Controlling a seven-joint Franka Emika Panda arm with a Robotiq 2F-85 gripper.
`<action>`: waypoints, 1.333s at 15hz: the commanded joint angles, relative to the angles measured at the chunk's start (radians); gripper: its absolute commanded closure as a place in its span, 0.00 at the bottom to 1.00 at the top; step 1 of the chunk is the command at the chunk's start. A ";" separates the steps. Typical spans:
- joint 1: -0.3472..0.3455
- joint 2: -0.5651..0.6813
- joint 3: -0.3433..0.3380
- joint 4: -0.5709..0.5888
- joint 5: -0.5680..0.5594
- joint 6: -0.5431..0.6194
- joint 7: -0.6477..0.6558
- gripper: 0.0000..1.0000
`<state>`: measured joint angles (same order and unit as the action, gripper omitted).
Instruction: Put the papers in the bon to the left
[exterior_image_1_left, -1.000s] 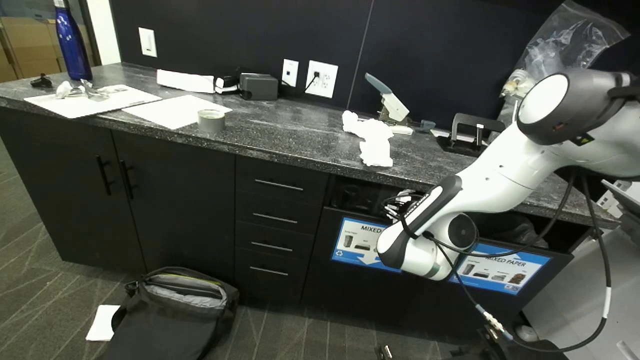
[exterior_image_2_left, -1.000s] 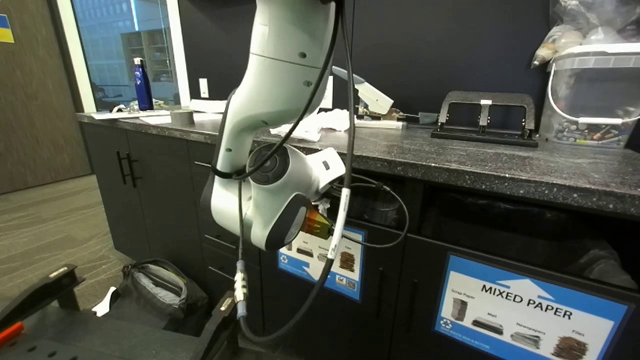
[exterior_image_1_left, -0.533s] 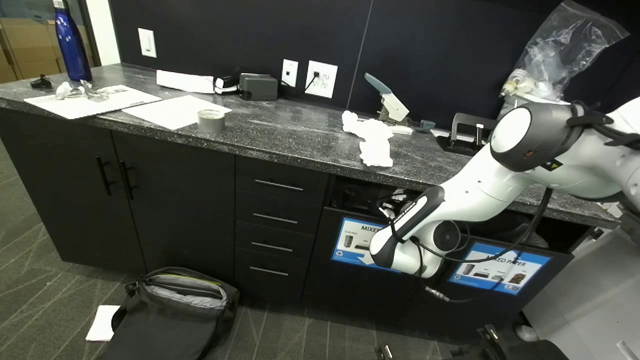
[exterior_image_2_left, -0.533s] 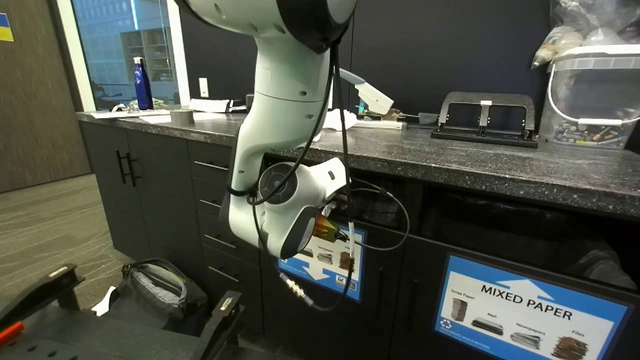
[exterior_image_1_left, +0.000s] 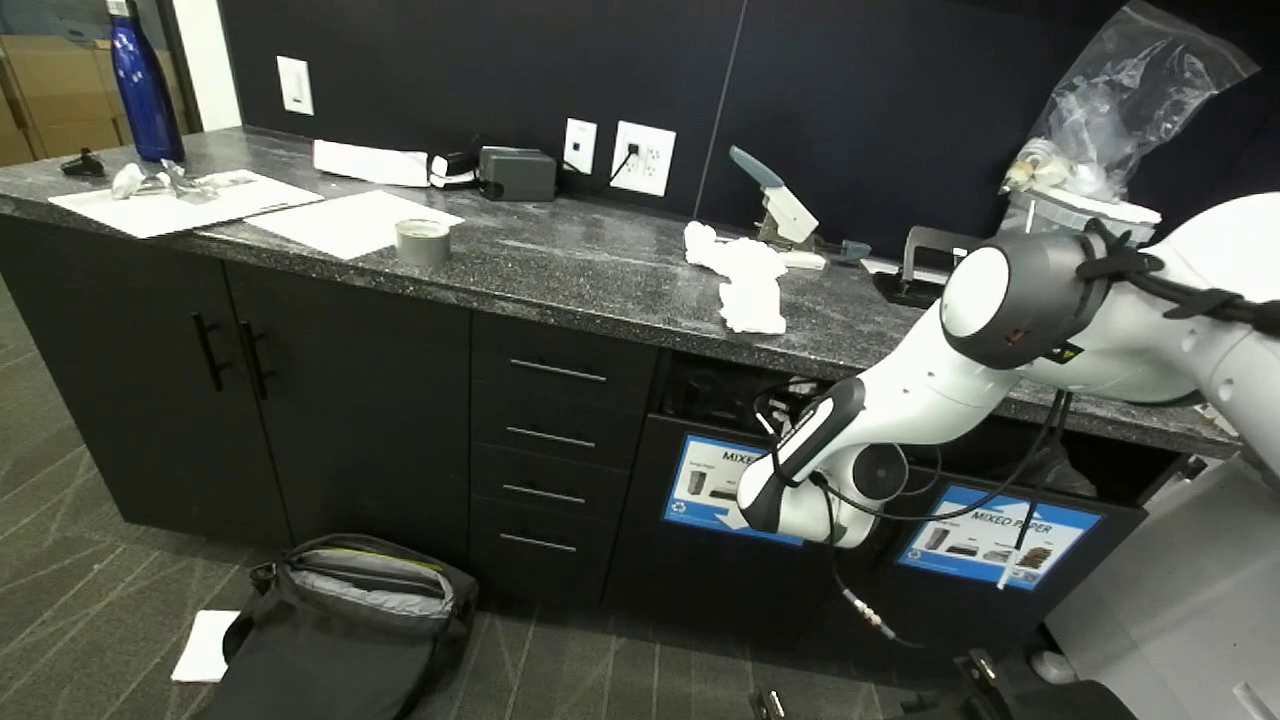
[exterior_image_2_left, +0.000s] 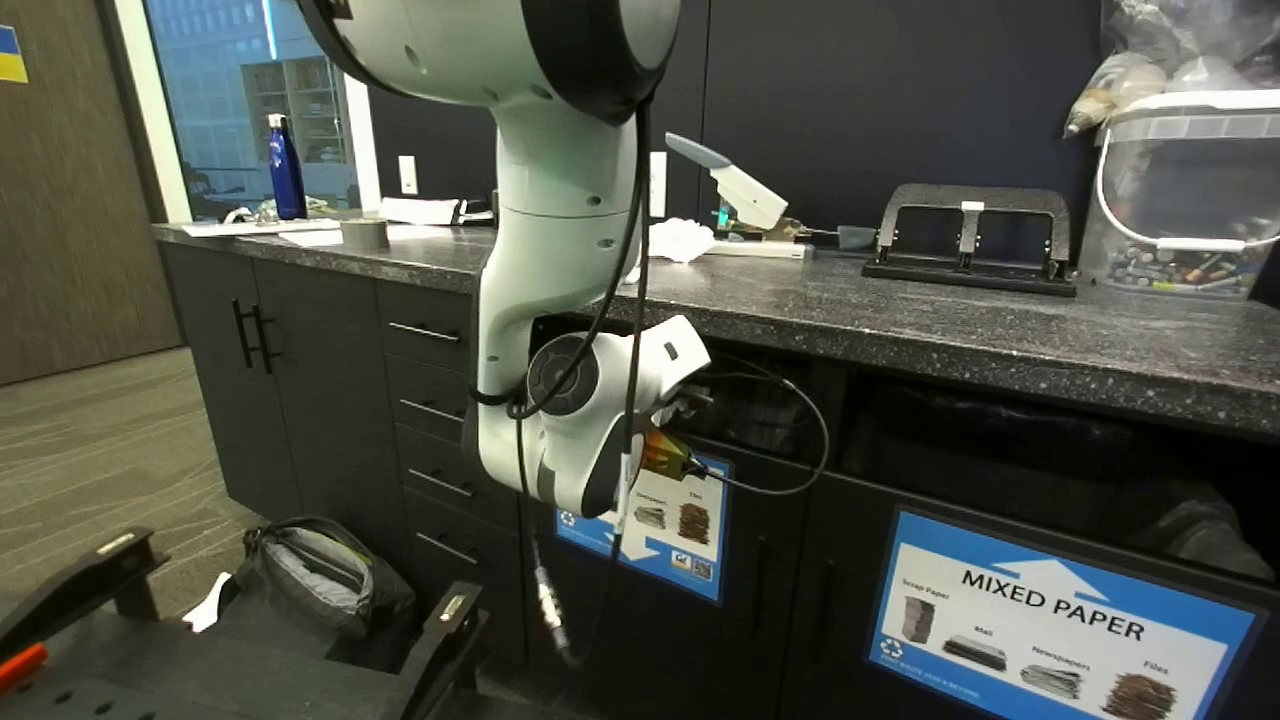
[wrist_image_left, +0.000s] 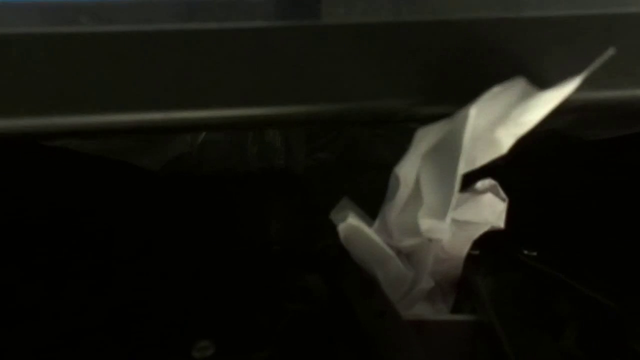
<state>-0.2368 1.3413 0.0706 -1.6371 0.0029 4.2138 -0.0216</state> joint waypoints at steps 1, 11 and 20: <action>0.057 0.036 -0.056 0.067 0.060 0.034 0.017 0.72; 0.055 -0.195 -0.067 -0.264 -0.018 -0.243 0.059 0.01; 0.044 -0.510 -0.070 -0.639 -0.144 -0.410 0.052 0.00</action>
<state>-0.1914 1.0120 0.0090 -2.0815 -0.0880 3.9270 0.0133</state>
